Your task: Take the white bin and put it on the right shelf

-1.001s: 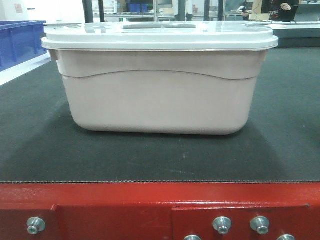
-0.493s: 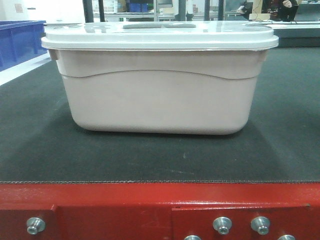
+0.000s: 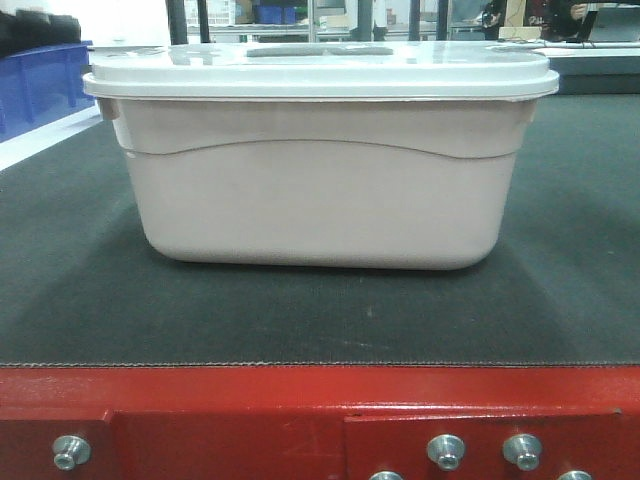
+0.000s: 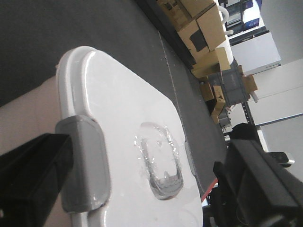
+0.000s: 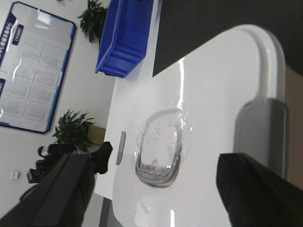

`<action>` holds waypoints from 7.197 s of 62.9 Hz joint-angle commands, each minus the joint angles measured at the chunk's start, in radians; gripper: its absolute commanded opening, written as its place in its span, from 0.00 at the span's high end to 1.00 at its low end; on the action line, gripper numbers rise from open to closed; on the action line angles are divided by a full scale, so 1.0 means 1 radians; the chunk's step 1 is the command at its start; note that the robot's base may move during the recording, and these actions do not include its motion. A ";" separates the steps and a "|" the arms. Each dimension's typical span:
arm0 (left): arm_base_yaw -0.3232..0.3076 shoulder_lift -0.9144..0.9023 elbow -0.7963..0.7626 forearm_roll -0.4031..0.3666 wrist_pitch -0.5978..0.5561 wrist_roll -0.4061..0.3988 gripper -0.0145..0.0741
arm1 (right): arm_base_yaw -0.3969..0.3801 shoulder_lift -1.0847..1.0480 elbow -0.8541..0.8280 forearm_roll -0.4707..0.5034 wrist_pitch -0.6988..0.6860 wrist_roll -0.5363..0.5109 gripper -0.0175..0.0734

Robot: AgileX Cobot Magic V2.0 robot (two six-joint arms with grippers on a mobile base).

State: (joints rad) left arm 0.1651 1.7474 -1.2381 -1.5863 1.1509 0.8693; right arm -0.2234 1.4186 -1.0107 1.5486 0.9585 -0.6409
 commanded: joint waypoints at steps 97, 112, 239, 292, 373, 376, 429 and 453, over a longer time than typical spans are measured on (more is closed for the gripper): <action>-0.086 0.137 -0.036 -0.227 0.168 0.057 0.22 | 0.035 0.298 -0.033 0.269 0.226 -0.327 0.47; -0.099 0.137 -0.036 -0.192 0.168 0.030 0.23 | 0.035 0.298 -0.033 0.269 0.226 -0.327 0.53; -0.168 -0.070 -0.210 -0.285 0.168 0.024 0.98 | 0.035 0.164 -0.136 0.363 0.374 -0.381 0.53; -0.168 -0.070 -0.210 -0.285 0.168 0.024 0.98 | 0.035 0.164 -0.136 0.363 0.310 -0.381 0.53; -0.168 -0.070 -0.210 -0.285 0.168 0.024 0.98 | 0.035 0.165 -0.136 0.363 0.310 -0.381 0.53; -0.168 -0.070 -0.210 -0.285 0.168 0.024 0.98 | 0.035 0.165 -0.136 0.363 0.310 -0.381 0.53; -0.168 -0.080 -0.210 -0.290 0.167 0.024 0.98 | 0.035 0.161 -0.136 0.363 0.378 -0.376 0.53; -0.179 -0.193 -0.210 -0.197 0.167 0.024 0.98 | 0.035 0.007 -0.133 0.348 0.378 -0.375 0.60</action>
State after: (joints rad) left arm 0.0346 1.6297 -1.4105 -1.7716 1.0833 0.8896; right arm -0.2087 1.5224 -1.1060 1.7649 1.0798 -0.9990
